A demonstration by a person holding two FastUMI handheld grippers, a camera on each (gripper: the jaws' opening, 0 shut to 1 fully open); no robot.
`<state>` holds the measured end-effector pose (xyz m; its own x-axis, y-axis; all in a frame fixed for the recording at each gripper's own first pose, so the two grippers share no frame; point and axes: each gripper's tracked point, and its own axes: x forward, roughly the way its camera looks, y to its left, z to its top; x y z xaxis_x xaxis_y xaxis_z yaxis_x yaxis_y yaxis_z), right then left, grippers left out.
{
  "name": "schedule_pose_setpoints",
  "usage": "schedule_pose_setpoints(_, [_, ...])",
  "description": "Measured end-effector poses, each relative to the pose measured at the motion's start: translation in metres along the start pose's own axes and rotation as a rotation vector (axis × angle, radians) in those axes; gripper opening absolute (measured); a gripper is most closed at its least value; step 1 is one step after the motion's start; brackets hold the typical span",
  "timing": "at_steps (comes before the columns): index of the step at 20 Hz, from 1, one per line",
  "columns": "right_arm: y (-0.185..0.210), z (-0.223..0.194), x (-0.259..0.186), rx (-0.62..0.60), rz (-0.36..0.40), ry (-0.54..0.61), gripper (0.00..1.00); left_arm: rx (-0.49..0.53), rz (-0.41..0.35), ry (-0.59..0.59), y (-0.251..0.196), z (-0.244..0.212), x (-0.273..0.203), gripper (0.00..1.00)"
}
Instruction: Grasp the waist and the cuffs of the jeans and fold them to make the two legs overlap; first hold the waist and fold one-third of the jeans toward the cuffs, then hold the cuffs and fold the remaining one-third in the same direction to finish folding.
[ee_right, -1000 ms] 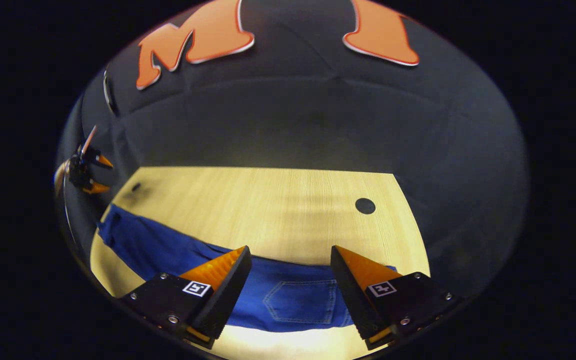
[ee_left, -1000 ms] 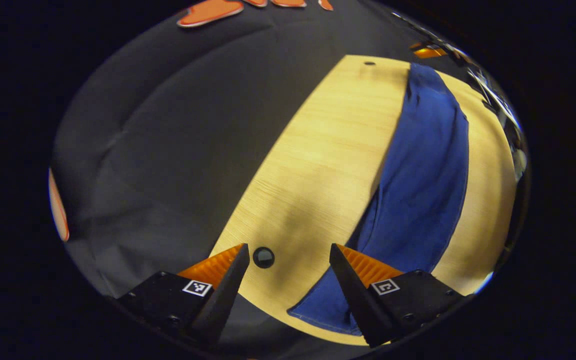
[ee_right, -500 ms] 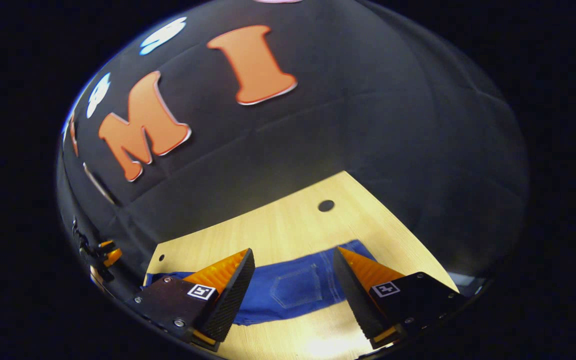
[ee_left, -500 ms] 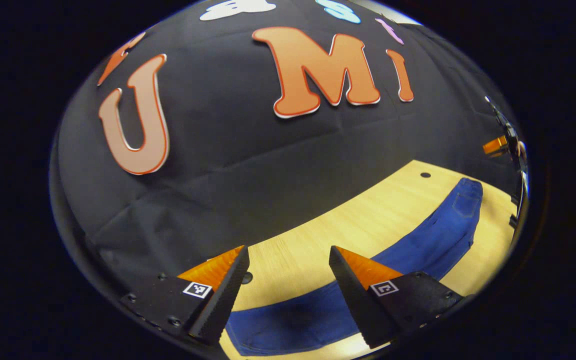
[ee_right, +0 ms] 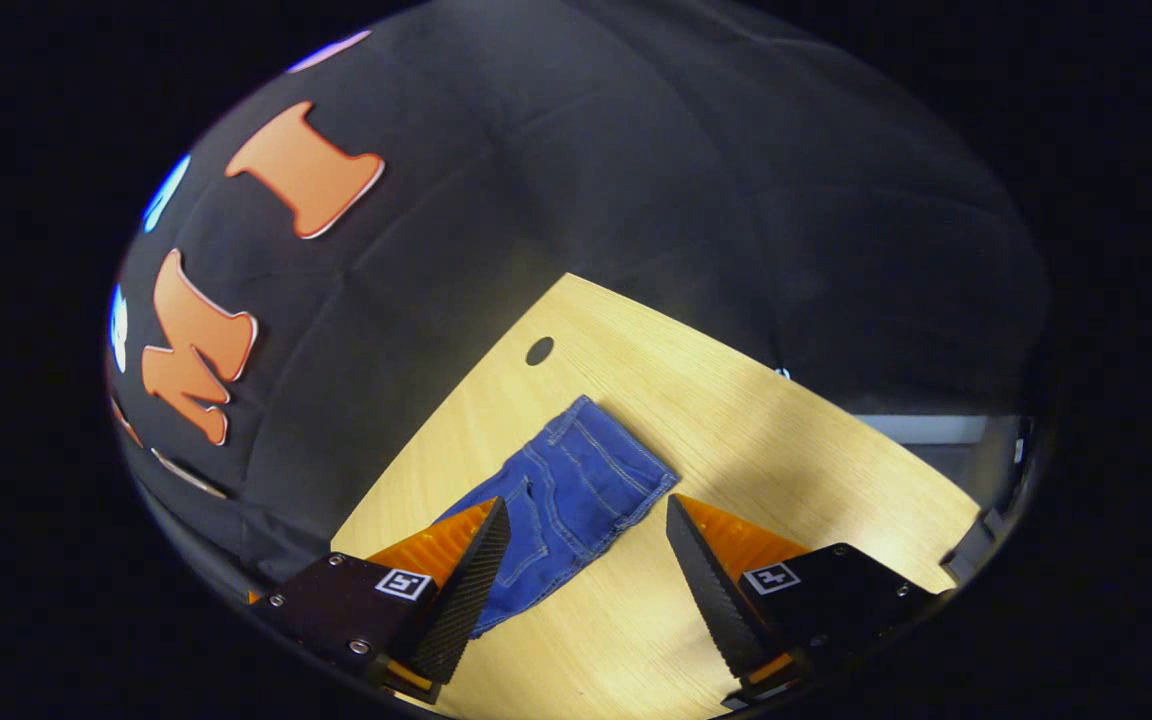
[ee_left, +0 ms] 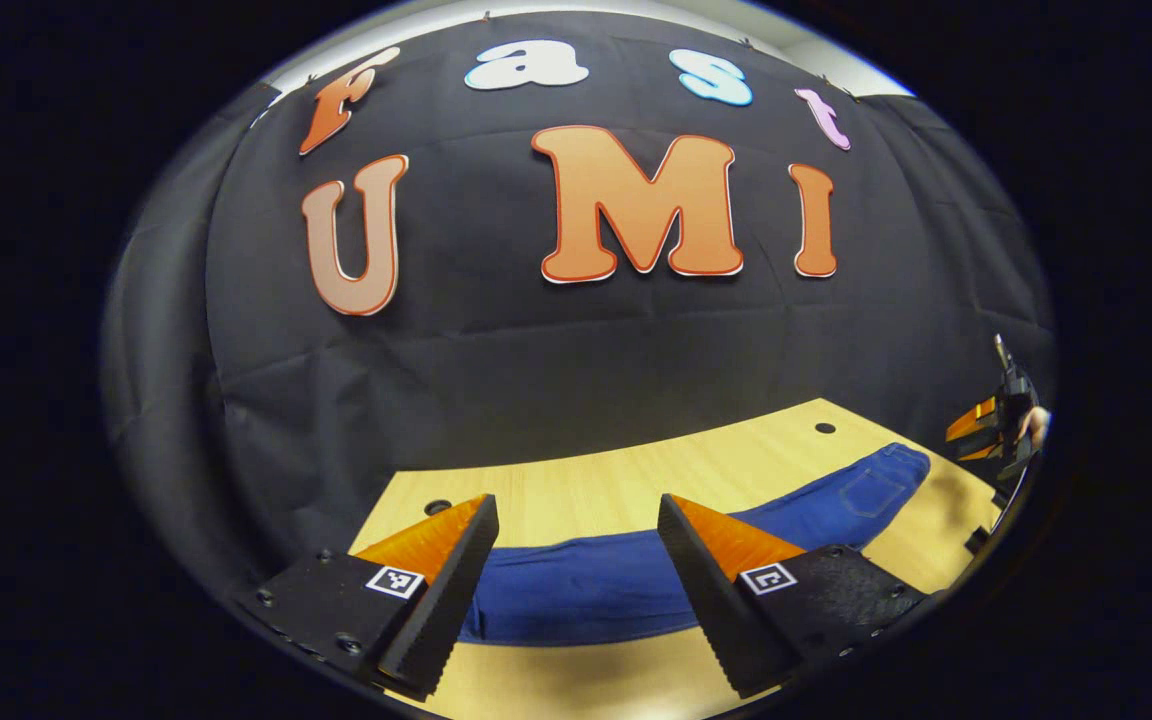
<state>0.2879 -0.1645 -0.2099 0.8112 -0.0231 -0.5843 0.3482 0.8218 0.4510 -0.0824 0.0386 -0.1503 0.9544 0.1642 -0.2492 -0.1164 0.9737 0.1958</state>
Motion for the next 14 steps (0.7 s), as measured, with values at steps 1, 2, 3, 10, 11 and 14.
schedule_pose_setpoints(1, [-0.005, -0.002, 0.004, 0.024, -0.006, 0.009, 0.98, -0.013, 0.006, 0.000, -0.002, -0.001, -0.003, 0.99])
schedule_pose_setpoints(2, [-0.008, -0.004, 0.008, 0.047, -0.016, 0.018, 0.98, -0.033, 0.013, 0.003, -0.003, -0.003, -0.007, 0.99])
schedule_pose_setpoints(3, [-0.011, -0.007, 0.013, 0.066, -0.031, 0.025, 0.98, -0.055, 0.021, 0.005, -0.004, -0.004, -0.010, 0.99])
schedule_pose_setpoints(10, [-0.011, -0.007, 0.065, 0.247, -0.036, 0.035, 0.98, -0.131, 0.109, 0.011, 0.007, -0.013, -0.033, 0.99])
schedule_pose_setpoints(11, [-0.009, -0.008, 0.071, 0.249, -0.046, 0.037, 0.98, -0.141, 0.119, 0.012, 0.009, -0.013, -0.035, 0.99])
schedule_pose_setpoints(14, [-0.008, -0.012, 0.087, 0.266, -0.099, 0.043, 1.00, -0.160, 0.159, 0.020, 0.016, -0.017, -0.040, 0.99])
